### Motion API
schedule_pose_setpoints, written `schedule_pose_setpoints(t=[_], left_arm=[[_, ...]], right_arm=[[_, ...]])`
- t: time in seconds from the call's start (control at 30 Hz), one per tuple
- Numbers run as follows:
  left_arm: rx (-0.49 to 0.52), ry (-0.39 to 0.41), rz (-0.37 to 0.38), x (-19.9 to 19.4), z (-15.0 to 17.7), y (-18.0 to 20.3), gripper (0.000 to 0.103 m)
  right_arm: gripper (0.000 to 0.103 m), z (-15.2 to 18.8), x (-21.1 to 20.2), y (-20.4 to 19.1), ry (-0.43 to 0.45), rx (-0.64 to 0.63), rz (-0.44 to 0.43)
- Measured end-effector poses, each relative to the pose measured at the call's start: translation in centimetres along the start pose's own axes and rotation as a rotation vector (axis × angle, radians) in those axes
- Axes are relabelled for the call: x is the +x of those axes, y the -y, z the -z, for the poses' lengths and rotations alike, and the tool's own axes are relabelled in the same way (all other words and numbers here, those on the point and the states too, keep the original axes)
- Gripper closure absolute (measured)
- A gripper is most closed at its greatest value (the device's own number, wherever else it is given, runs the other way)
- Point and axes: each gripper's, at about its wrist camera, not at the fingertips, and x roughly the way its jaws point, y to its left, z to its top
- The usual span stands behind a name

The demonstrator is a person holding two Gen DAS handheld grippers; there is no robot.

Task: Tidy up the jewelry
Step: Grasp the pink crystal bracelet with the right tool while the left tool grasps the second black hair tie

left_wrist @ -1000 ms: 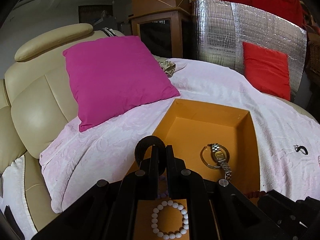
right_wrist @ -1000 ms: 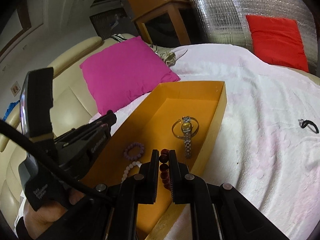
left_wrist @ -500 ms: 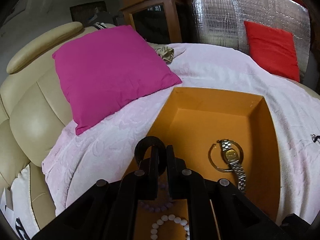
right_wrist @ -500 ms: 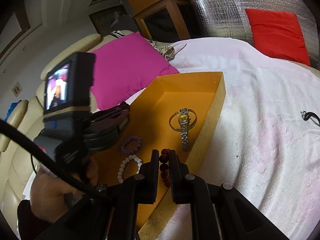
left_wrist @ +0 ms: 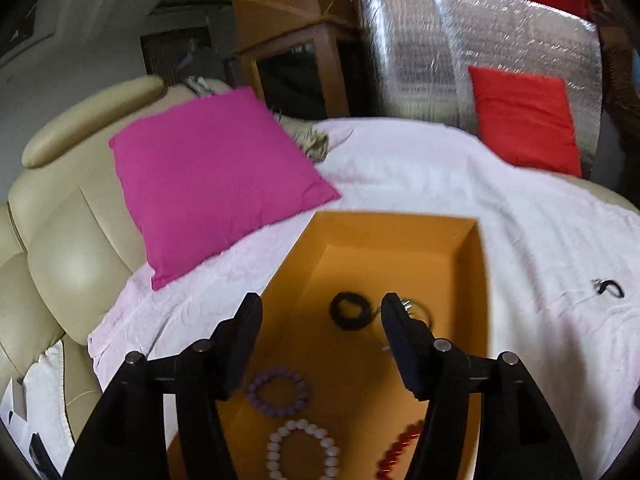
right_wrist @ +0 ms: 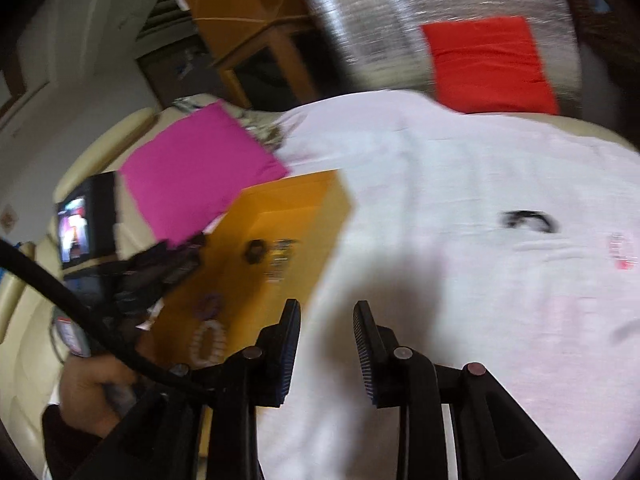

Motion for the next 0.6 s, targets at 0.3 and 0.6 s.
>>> schedule_pose_setpoints(t=[0.3, 0.6], left_arm=[[0.098, 0.123, 0.084, -5.1, -0.1, 8.2, 0.033], [0.208, 0.058, 0.244, -4.8, 0.8, 15.9, 0.033]], right_arm=[[0.073, 0.5, -8.6, 12.4, 0.076, 0.167, 0.25], [0.073, 0.7, -9.5, 20.9, 0.055, 0.352, 0.314]])
